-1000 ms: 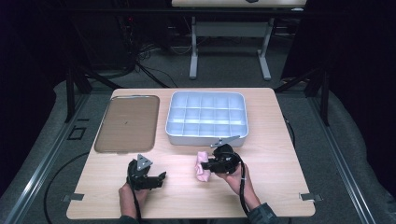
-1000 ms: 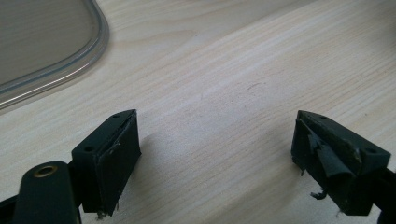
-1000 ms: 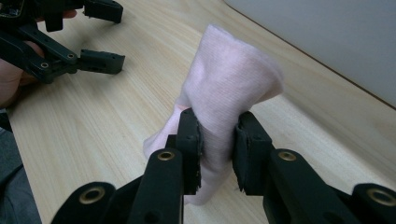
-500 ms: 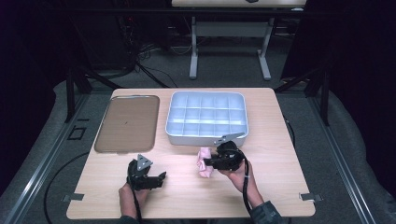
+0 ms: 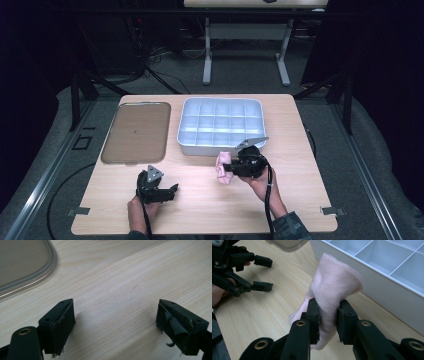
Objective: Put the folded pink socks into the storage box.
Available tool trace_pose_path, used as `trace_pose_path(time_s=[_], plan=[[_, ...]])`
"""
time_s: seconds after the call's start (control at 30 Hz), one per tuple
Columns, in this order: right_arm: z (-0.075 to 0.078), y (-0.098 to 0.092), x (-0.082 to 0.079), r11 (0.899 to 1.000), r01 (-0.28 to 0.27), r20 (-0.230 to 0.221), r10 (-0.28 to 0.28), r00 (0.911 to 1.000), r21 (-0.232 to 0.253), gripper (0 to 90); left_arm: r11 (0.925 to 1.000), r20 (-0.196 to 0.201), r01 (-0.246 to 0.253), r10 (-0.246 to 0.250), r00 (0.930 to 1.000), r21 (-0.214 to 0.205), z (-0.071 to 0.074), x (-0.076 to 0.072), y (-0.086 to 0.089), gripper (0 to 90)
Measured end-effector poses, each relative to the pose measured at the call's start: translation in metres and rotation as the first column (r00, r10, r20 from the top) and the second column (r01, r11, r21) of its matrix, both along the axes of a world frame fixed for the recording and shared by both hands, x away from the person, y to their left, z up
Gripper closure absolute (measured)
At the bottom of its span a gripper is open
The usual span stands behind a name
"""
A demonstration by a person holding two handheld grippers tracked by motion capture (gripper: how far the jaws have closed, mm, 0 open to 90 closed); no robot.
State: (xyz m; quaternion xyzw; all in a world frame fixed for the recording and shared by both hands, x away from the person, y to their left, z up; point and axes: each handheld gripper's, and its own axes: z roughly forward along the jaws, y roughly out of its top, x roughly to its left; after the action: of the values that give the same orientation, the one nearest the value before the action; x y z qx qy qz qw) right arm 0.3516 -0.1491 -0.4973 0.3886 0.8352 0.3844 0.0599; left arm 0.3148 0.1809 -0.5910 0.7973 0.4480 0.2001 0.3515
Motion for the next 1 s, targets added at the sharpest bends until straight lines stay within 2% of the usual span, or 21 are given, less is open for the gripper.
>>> trace_pose_path(time_s=[0.5,0.73,1.0], plan=[[0.023,-0.015,0.013,0.999,0.037,0.069,-0.039,0.9969,0.023,74.0,1.0,0.0,0.003,-0.003,1.0,0.001,0.0,0.0,0.0,15.4],[0.028,-0.021,0.02,0.998,0.058,0.074,-0.06,0.9955,0.026,74.0,1.0,0.001,0.003,-0.003,1.0,0.001,0.0,0.0,0.0,15.5],[0.036,-0.034,0.033,0.991,0.132,0.114,-0.134,0.9844,0.026,74.0,1.0,0.001,0.003,-0.003,1.0,0.002,0.0,0.0,0.0,15.5]])
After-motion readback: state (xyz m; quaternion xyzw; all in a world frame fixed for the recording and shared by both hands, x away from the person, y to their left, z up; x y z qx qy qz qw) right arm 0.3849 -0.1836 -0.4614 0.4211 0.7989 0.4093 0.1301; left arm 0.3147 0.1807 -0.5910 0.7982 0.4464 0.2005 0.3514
